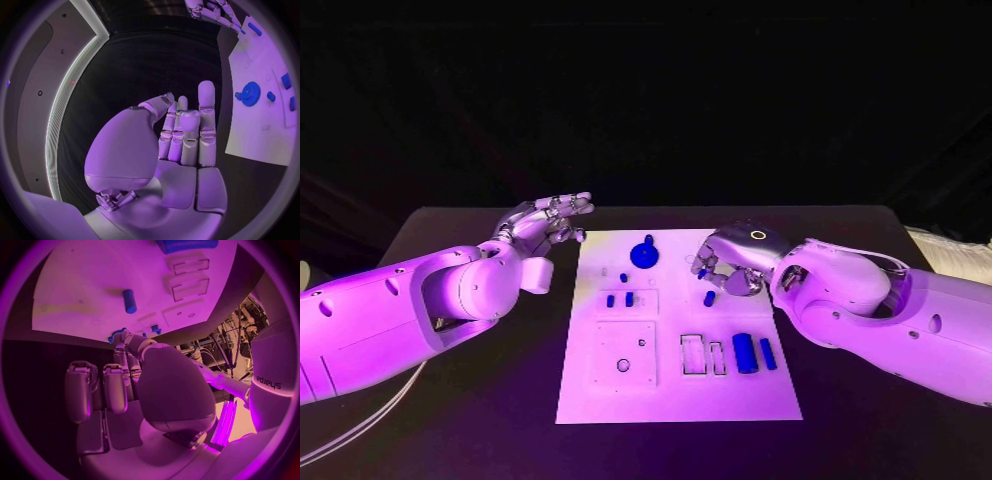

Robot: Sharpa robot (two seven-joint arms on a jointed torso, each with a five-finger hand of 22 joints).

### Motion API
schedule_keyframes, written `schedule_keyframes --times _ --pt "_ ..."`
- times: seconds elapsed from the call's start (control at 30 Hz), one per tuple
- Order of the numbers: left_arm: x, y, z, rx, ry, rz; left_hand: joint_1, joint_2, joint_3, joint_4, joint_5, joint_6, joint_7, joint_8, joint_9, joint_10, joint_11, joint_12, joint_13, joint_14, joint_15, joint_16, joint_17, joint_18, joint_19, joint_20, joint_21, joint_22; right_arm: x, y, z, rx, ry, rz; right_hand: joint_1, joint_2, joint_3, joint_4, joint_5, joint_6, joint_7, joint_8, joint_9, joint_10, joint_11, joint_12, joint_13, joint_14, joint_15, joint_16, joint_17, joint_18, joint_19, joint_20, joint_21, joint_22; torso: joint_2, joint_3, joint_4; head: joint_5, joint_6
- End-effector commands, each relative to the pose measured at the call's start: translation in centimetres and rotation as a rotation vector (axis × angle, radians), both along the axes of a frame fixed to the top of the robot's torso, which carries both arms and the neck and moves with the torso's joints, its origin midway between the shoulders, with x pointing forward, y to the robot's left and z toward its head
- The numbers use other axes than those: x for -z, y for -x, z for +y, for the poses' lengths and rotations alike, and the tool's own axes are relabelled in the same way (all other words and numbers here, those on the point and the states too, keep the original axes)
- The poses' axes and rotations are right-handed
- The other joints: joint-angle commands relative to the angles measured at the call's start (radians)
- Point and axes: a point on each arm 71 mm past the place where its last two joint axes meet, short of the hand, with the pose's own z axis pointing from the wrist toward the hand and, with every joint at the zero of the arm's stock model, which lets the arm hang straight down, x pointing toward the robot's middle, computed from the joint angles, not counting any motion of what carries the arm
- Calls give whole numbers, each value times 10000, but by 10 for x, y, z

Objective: Assemble the parts on the task board

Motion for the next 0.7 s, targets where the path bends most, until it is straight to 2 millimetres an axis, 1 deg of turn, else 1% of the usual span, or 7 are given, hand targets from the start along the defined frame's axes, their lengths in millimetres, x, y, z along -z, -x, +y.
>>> schedule_keyframes --times 0.03,0.13,0.23,0.37,0.43,0.53,0.7 --pt "-1 0 -3 148 120 -24 -27 47 -43 -23 -35 -87 3 -5 -15 -50 -10 27 9 -54 -16 -70 -9 24 19 21 -20 -9 -3 9 16 -530 -237 -141 -73 29 59 -13 24 104 72 19 258 370 -273 -26 -3 719 20 47 749 34 122 -21 44 641 -4 -6 3 125 -43" --pt "-1 0 -4 182 133 -21 -27 47 -43 -23 -35 -87 3 -5 -15 -50 -10 27 9 -54 -16 -70 -9 24 19 21 -20 -9 -1 15 31 -902 -358 -46 -75 28 63 -16 24 104 73 18 259 371 -272 -28 -4 719 23 49 751 34 122 -20 45 642 -10 -19 12 201 -71" --pt "-1 1 -6 230 153 -19 -27 47 -43 -23 -35 -87 3 -5 -15 -50 -10 27 9 -54 -16 -70 -9 24 19 21 -20 -9 6 21 42 -1195 -439 157 -78 28 75 -23 23 100 77 14 262 371 -270 -34 -7 718 30 46 747 37 116 -16 35 629 -18 -28 1 349 -133" --pt "-1 1 -7 289 177 -16 -28 47 -44 -25 -35 -90 4 -5 -15 -54 -10 31 9 -56 -15 -70 -12 24 19 22 -22 -10 17 26 55 -1472 -504 448 -88 27 99 -38 24 93 88 5 267 371 -260 -46 -15 718 46 49 751 36 115 -7 34 628 3 -20 -2 500 -190" --pt "-1 2 -8 320 188 -11 -30 47 -49 -31 -35 -96 6 -4 -14 -65 -7 41 10 -62 -12 -72 -21 24 18 25 -28 -14 25 30 63 -1634 -533 668 -92 27 114 -48 24 89 95 0 270 371 -254 -53 -20 718 54 48 749 37 112 0 30 622 4 -16 6 611 -265" --pt "-1 2 -9 355 200 -4 -30 47 -49 -31 -35 -96 6 -4 -14 -65 -7 41 10 -62 -12 -72 -21 24 18 25 -28 -14 34 33 69 -1759 -569 903 -92 27 114 -48 24 89 96 0 270 371 -254 -53 -20 718 54 48 749 37 112 0 30 622 9 -20 14 663 -323" --pt "-1 3 -10 400 216 3 -30 47 -49 -31 -35 -96 6 -4 -14 -65 -7 41 10 -62 -12 -72 -21 24 18 25 -28 -14 46 36 77 -1887 -604 1246 -97 26 133 -63 24 83 106 -7 274 371 -245 -61 -26 718 65 49 748 39 109 8 24 615 7 -24 4 721 -363"
